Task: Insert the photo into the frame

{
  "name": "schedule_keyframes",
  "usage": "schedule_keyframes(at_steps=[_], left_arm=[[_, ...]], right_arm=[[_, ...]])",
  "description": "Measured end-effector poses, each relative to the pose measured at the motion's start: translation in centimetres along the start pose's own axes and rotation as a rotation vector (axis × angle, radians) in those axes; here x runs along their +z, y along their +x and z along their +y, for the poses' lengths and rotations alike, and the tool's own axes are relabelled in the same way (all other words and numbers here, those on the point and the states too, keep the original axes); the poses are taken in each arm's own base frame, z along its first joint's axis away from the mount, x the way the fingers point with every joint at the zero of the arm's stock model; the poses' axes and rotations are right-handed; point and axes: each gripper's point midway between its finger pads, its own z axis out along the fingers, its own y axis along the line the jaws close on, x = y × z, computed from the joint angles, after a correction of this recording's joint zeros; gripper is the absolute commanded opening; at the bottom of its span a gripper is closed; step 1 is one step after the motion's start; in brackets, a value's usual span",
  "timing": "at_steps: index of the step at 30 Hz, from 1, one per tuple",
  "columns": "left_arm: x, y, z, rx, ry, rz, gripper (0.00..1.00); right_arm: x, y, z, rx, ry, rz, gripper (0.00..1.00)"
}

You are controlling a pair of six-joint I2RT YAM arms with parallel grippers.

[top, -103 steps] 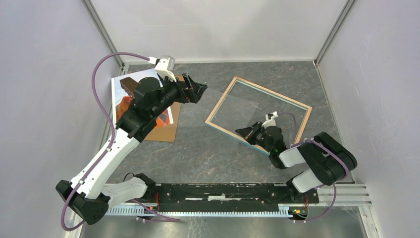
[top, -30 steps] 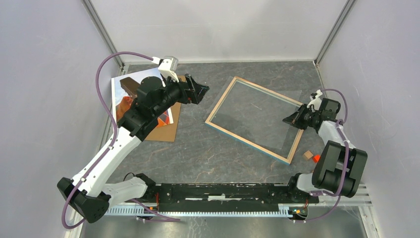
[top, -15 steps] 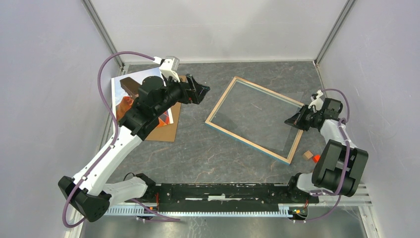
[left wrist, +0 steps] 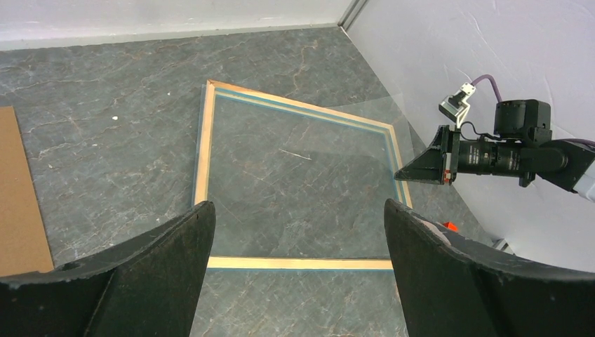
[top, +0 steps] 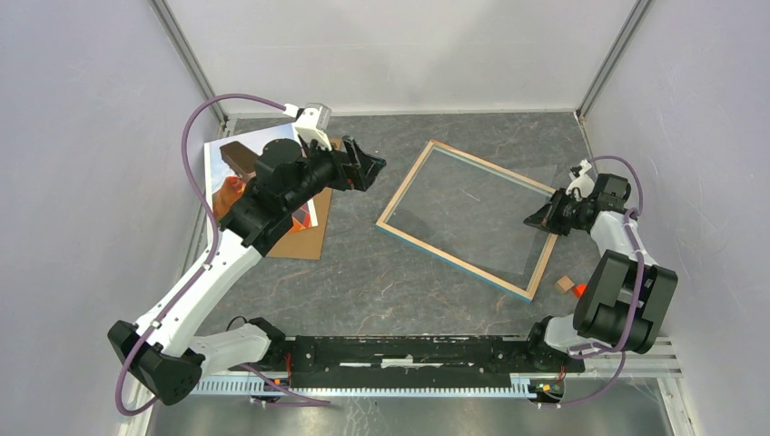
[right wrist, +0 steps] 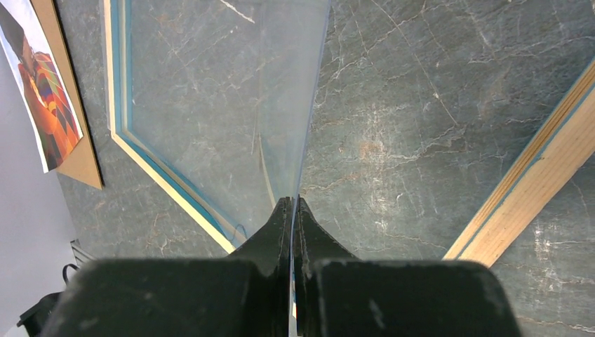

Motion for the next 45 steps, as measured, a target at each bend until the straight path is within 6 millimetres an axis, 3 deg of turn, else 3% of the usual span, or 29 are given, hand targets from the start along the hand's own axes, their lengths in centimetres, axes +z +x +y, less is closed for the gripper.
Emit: schedule_keyframes(at_steps=[45], left_arm=[[1.0,1.5,-0.5,0.003,0.005,0.041,0.96]], right_arm=[[-1.4,-0.3,-0.3,-0.082,0.006,0.017,0.00]])
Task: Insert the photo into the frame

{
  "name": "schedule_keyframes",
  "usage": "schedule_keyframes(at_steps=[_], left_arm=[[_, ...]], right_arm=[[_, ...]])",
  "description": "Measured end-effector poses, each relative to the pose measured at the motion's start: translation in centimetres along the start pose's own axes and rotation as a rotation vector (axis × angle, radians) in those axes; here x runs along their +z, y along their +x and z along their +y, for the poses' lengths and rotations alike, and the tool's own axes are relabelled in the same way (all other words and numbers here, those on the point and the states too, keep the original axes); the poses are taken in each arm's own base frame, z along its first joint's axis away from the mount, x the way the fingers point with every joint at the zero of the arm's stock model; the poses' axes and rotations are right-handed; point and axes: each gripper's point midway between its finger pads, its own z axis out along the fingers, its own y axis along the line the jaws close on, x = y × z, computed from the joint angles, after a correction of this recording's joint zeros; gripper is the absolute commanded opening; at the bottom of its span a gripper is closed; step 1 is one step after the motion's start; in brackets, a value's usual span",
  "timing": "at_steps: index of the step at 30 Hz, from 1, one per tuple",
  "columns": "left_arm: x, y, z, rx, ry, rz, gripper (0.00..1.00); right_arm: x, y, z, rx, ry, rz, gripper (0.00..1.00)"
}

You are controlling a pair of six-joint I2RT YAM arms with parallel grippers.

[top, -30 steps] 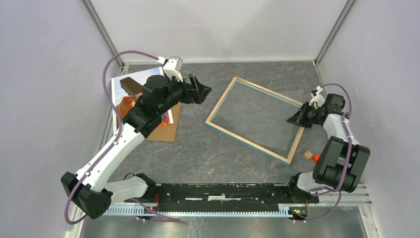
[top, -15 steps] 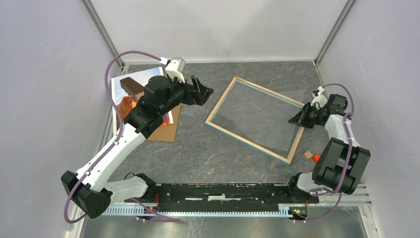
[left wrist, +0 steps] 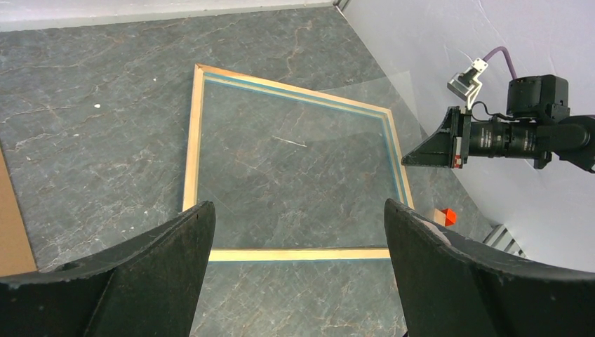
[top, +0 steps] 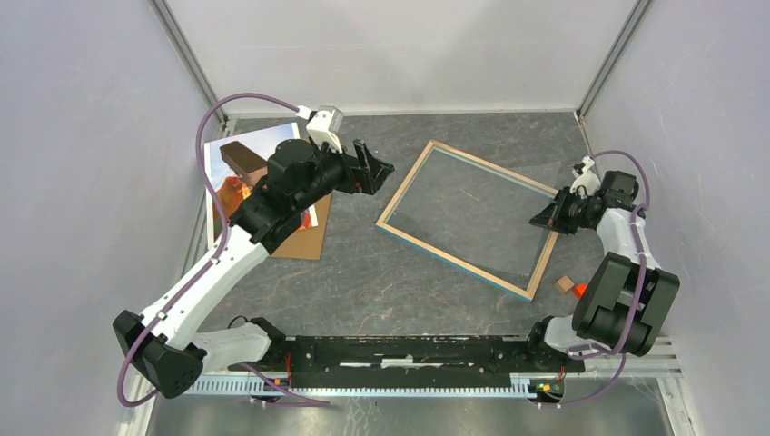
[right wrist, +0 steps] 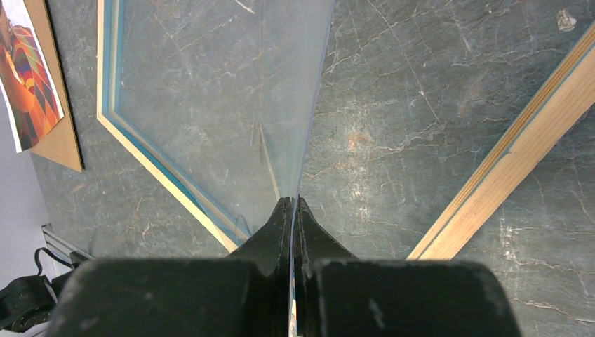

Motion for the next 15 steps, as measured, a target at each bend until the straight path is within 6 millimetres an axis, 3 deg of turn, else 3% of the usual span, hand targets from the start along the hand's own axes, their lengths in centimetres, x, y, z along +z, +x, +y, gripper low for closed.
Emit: schedule_keyframes(at_steps=[15], left_arm=[[0.16,0.48,-0.47,0.003,0.011,0.014,0.97]], right_arm=[[-0.22,-0.04,-0.25,-0.010,0.008,0.002,0.00]])
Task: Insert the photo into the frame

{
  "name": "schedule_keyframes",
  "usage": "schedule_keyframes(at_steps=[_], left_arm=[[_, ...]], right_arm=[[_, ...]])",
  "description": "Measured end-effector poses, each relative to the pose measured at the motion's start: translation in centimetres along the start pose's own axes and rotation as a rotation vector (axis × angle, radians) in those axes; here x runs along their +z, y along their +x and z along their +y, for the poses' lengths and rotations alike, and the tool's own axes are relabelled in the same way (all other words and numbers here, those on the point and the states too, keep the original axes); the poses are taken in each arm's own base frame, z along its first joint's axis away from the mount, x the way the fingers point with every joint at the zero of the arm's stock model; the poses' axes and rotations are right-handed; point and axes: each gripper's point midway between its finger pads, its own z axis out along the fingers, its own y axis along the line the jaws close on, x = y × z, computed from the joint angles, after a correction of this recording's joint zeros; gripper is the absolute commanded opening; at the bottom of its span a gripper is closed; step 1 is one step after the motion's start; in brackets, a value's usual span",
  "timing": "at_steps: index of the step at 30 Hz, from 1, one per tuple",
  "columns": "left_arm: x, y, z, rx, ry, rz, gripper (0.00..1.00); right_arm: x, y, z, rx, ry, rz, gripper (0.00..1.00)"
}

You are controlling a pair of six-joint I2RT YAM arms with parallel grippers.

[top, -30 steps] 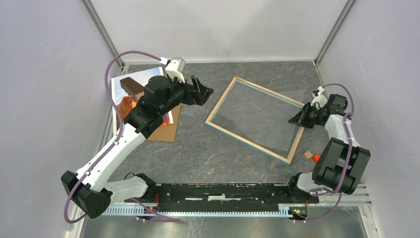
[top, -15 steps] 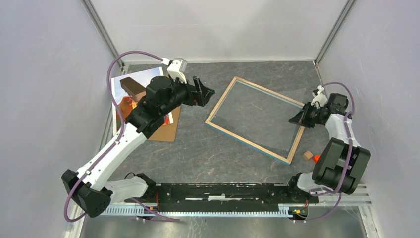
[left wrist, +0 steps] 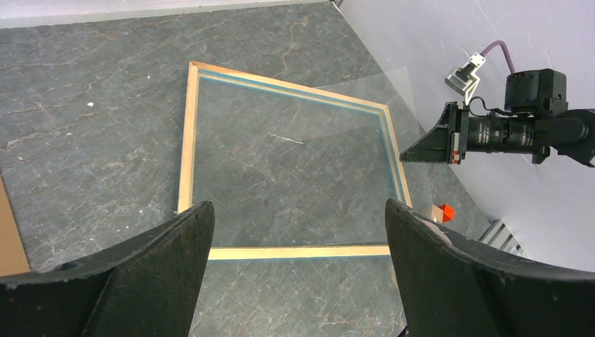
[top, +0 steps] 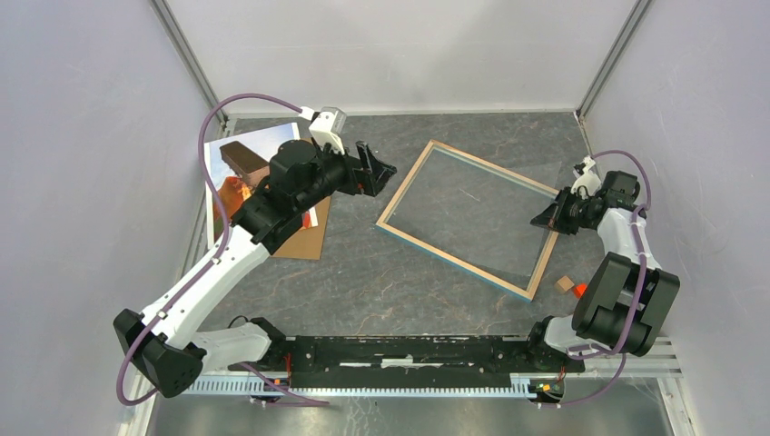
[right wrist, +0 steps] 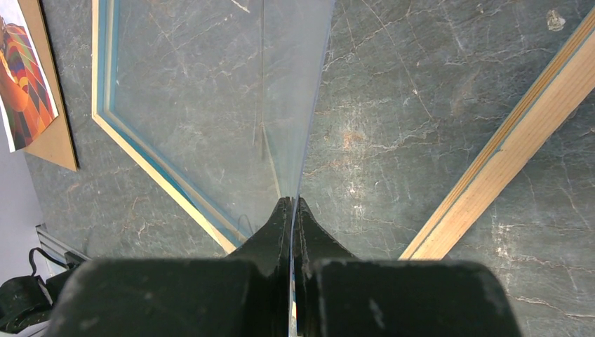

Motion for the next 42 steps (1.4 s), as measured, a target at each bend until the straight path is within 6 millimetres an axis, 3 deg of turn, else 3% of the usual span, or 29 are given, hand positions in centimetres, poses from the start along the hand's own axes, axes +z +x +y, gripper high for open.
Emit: schedule_keyframes(at_steps=[42], left_arm=[[0.15,0.42,-0.25,0.003,-0.003,0.009,0.98]], right_arm=[[-0.21,-0.13,0.13,-0.015,0.006,0.000,0.00]])
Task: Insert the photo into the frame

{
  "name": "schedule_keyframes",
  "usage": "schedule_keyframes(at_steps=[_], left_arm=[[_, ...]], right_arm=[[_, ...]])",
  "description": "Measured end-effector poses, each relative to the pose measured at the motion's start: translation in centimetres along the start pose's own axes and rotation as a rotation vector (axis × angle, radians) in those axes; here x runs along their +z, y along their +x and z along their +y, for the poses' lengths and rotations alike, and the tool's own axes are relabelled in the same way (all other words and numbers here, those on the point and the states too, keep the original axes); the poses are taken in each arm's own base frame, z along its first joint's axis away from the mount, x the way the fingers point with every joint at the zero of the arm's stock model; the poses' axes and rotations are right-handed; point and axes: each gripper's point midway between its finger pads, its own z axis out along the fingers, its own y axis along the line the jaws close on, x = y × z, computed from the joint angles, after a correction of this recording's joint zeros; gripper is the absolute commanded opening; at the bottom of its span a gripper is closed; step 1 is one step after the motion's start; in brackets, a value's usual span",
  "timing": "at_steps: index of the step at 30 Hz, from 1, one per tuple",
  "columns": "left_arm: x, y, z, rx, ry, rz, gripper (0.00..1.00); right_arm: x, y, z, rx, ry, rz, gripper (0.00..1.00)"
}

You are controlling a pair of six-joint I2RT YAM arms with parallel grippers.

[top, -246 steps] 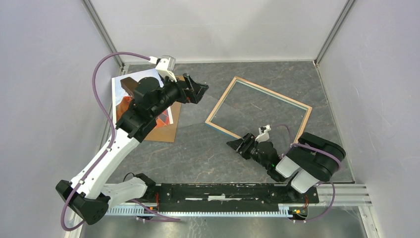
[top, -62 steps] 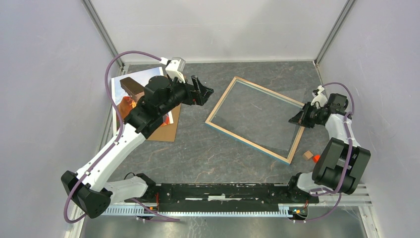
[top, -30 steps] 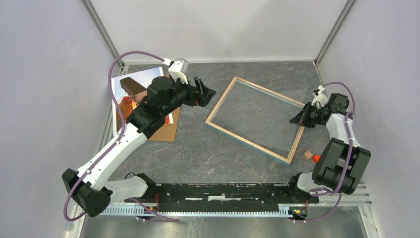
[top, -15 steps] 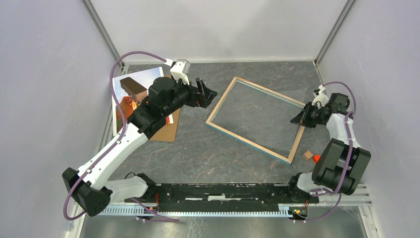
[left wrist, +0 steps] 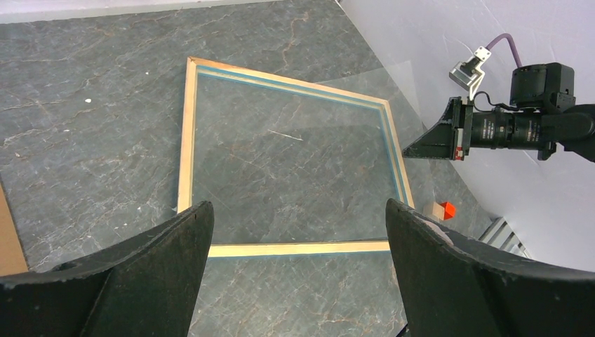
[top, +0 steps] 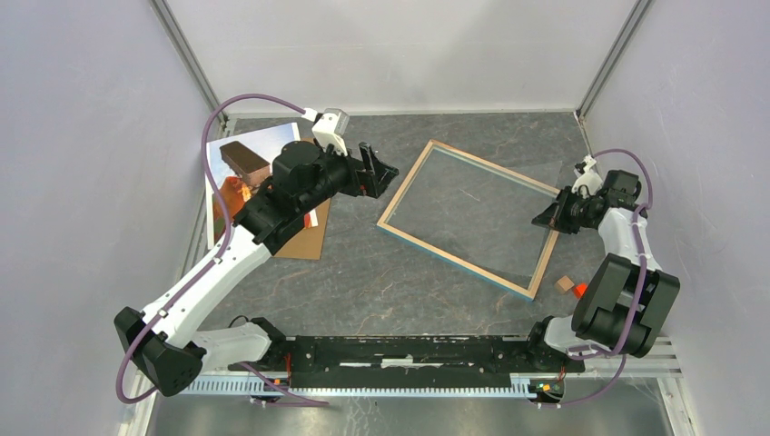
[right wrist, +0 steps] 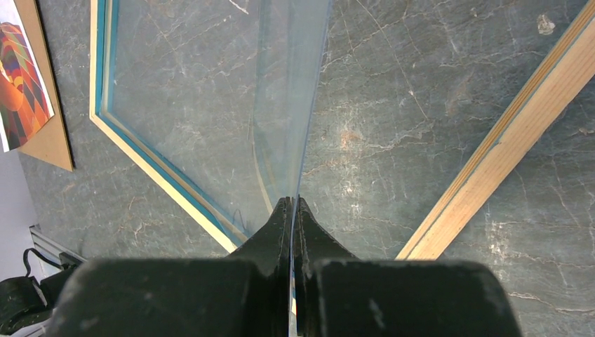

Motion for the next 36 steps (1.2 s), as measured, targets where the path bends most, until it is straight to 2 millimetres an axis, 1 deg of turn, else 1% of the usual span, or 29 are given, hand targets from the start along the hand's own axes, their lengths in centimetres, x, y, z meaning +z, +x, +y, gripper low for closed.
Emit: schedule_keyframes(at_steps=[6,20,22,24,29,33,36], left_arm=[[0.01,-0.02,0.04,0.000,-0.003,-0.001,0.98],[0.36,0.32,0.27,0.000,-0.011,0.009,0.98],[0.36,0.32,0.27,0.000,-0.011,0.009,0.98],[0.36,0.32,0.27,0.000,-0.011,0.009,0.98],[0.36,0.32,0.27,0.000,-0.011,0.009,0.98],[0.36,0.32,0.27,0.000,-0.011,0.009,0.98],[0.36,0.29,0.30,0.000,-0.013,0.008,0.98]], right_arm=[[0.35,-0.09,0.33,-0.011,-0.018,0.001,0.00],[0.44,-0.09,0.27,-0.010,-0.017,0.002,0.00],[0.44,-0.08,0.18,-0.010,-0.012,0.002,0.01],[0.46,-0.05,0.06,-0.007,-0.006,0.002,0.06],[0.42,0.21,-0.03,-0.003,0.004,-0.008,0.12],[0.59,0.71,-0.26,0.006,0.011,-0.006,0.26],[0.61,0.70,-0.36,0.008,0.017,-0.007,0.37]])
